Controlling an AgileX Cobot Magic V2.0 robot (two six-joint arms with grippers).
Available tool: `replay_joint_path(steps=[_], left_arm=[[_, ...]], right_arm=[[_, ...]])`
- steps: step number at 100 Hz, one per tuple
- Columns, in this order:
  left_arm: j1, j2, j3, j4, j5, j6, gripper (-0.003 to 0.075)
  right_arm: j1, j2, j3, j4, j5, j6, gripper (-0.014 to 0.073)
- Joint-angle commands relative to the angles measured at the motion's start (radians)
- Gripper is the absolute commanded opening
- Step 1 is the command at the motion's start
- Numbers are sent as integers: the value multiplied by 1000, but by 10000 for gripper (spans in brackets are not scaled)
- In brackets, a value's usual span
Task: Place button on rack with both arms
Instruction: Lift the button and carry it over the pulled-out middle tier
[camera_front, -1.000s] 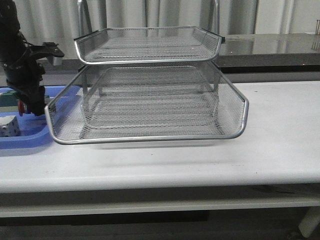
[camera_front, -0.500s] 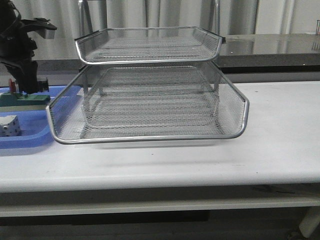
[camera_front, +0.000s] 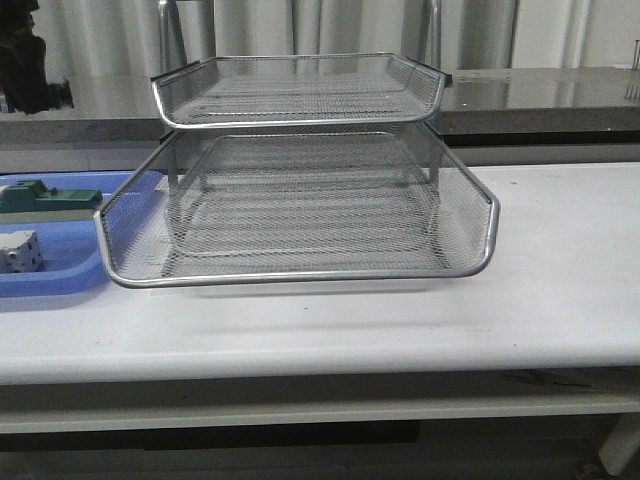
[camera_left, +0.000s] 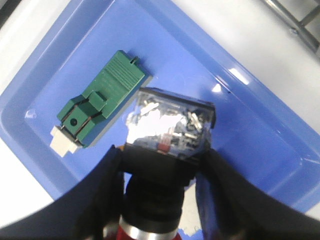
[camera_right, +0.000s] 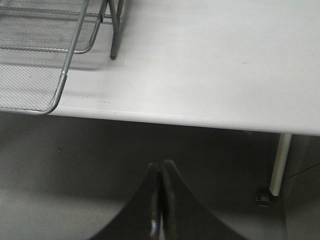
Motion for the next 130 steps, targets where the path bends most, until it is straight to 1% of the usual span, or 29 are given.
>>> replay_joint_path(steps=[1, 21, 36, 48, 66, 88, 109, 130], left_arm=[[-1, -126, 35, -14, 22, -19, -21], [-8, -265, 200, -16, 22, -19, -21], [-35, -347, 267, -48, 22, -21, -21], [-77, -404, 305, -84, 22, -31, -21], [-179, -473, 350, -91, 22, -51, -21], [-350, -489, 369, -94, 22, -75, -21], [-499, -451, 369, -94, 22, -75, -21], [-578, -372, 369, -94, 15, -75, -21]], right_arm=[[-3, 1, -36, -7, -56, -7, -68], [-3, 1, -36, -7, -56, -7, -68], [-3, 1, -36, -7, -56, -7, -68], [-3, 1, -36, -7, -56, -7, -68], [-3, 1, -36, -7, -56, -7, -68], [-3, 1, -36, -7, -56, -7, -68], [-3, 1, -36, -7, -56, -7, -68], [-3, 1, -36, -7, -56, -7, -68]])
